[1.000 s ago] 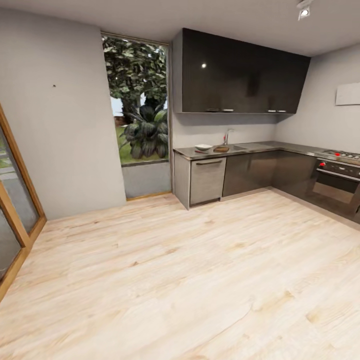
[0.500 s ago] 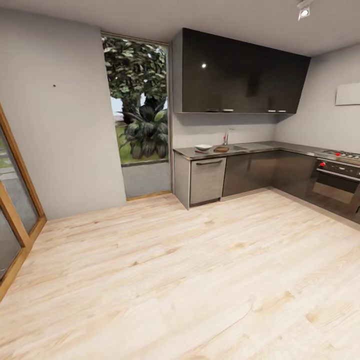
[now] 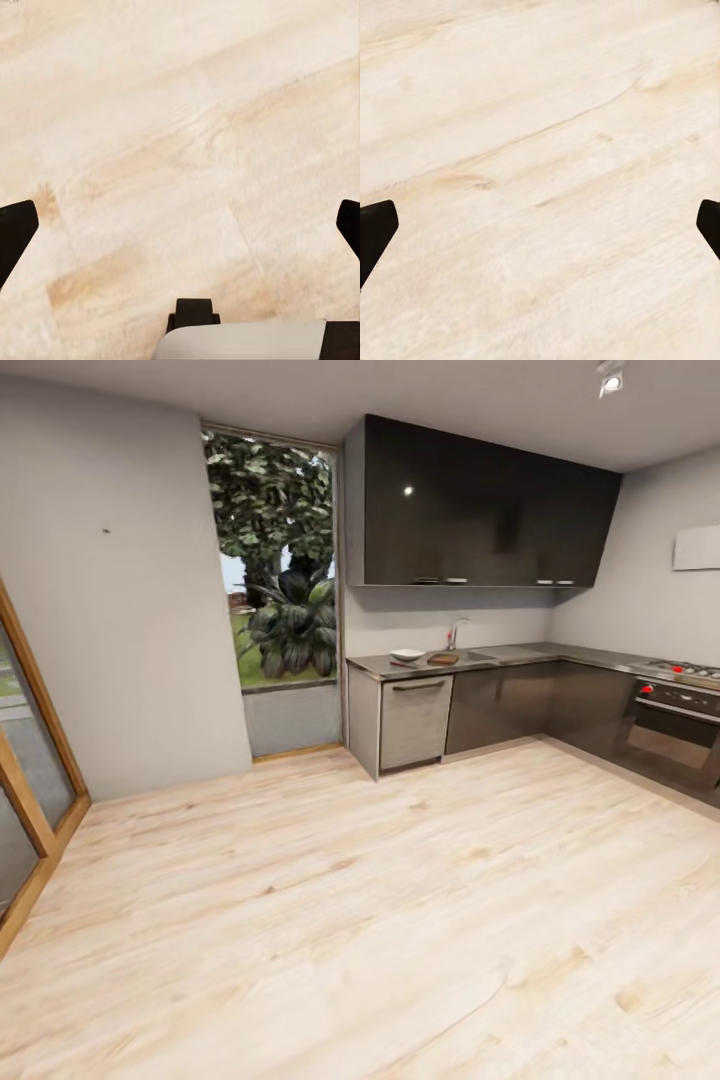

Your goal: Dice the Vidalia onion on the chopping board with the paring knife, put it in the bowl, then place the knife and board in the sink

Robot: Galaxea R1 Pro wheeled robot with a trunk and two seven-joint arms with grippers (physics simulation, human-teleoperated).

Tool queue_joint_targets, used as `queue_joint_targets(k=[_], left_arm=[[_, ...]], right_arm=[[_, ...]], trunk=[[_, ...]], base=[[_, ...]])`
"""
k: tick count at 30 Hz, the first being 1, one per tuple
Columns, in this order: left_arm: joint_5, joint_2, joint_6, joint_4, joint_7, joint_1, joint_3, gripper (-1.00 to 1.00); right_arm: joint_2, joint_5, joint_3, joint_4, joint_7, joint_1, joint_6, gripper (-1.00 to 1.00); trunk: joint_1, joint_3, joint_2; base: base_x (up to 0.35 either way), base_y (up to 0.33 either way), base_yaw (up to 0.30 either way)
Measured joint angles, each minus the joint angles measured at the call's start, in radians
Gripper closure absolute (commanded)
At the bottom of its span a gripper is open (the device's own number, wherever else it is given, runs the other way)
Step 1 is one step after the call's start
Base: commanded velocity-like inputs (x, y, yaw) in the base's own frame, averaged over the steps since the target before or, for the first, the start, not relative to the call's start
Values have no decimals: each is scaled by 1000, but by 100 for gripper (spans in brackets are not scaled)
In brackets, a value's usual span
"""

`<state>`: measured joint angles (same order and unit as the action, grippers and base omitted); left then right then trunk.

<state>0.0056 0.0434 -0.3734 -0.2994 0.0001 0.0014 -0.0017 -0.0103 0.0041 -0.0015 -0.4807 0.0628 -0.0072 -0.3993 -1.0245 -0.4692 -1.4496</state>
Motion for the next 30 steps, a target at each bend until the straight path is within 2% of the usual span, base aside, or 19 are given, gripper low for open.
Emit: queue_joint_targets(k=[17,30], left_arm=[[0,2,-2,7,1,0,1,-100],[-1,1,-2,10,1,0,0,-100]], right_arm=[[1,-1,0,0,0,0,-5,-100],[1,-1,0,0,2,0,-6,-100]], trunk=[[0,0,0],[0,0,0]], base=[[309,-67,0],[311,-149,-26]])
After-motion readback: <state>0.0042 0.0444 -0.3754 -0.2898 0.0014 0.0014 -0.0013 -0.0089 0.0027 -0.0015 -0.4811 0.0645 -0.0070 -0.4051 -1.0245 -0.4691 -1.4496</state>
